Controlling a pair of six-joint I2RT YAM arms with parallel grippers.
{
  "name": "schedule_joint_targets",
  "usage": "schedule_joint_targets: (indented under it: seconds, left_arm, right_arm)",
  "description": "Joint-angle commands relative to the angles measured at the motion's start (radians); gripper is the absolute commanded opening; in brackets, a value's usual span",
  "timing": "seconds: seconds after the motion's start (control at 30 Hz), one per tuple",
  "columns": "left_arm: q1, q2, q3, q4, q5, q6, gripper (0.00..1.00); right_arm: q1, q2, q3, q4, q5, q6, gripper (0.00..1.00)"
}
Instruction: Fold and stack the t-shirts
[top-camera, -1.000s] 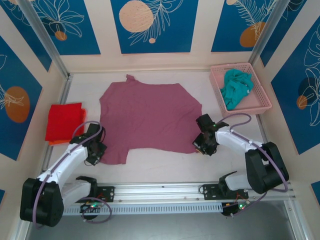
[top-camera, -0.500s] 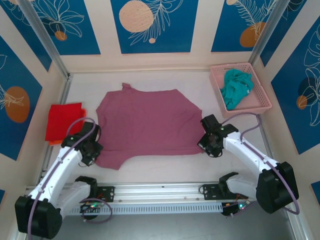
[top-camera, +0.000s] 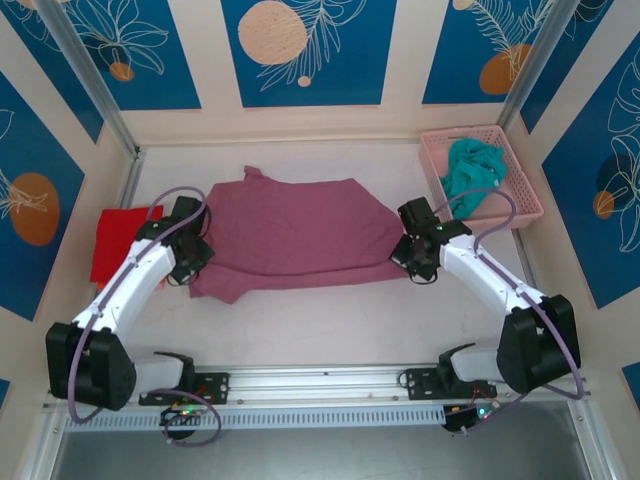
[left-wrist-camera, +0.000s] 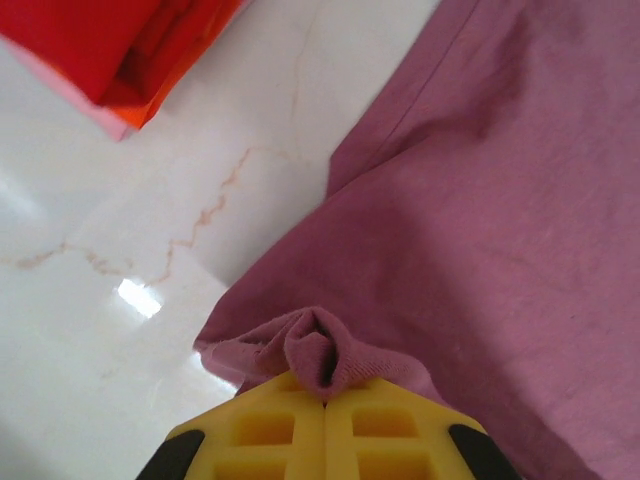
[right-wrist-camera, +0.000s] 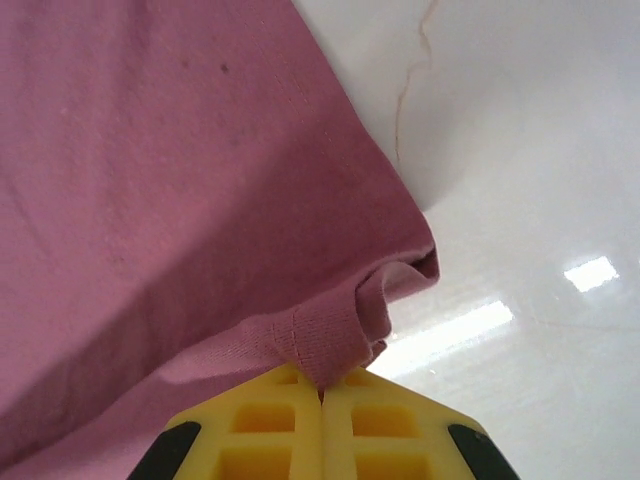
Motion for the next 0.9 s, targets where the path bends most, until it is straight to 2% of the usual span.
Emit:
schedule_joint_targets:
  seconds: [0.0, 0.43, 0.87]
  left_arm:
    - [0.010, 0.051, 0.070, 0.036, -0.032, 0.060, 0.00]
    - [0.010, 0.197, 0.224, 0.059, -0.011, 0.170, 0.00]
    - [0.009, 0.074, 0.369, -0.031, -0.015, 0.205, 0.00]
  right_arm:
    - [-0.024, 0.027, 0.048, 0.030, 0.007, -0.060, 0.00]
    - [-0.077, 0.122, 0.115, 0.088, -0.051, -0.106, 0.00]
    - [-0.095, -0.036, 0.132, 0.066, -0.060, -0.122, 0.00]
